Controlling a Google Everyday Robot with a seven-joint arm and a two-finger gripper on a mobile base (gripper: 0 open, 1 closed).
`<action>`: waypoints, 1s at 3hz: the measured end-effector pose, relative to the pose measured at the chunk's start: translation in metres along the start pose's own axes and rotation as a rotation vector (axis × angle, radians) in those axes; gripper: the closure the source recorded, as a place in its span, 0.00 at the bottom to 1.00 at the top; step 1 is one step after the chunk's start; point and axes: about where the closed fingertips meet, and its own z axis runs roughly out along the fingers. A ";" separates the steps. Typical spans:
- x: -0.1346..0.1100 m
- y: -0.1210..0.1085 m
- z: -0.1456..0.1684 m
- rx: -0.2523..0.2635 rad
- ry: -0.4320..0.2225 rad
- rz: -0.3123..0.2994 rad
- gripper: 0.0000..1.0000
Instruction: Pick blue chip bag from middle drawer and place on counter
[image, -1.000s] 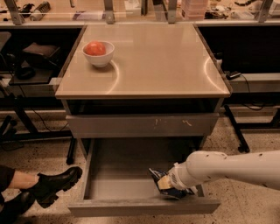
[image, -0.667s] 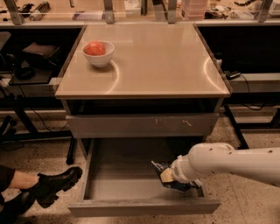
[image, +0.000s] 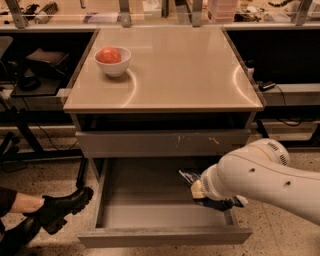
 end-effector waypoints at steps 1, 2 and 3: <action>-0.007 0.000 -0.030 0.025 -0.048 0.062 1.00; -0.008 0.000 -0.030 0.025 -0.048 0.062 1.00; -0.044 -0.007 -0.057 0.028 -0.091 0.058 1.00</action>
Offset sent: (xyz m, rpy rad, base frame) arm -0.0031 -0.0035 0.0308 0.0066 -0.0388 -0.0685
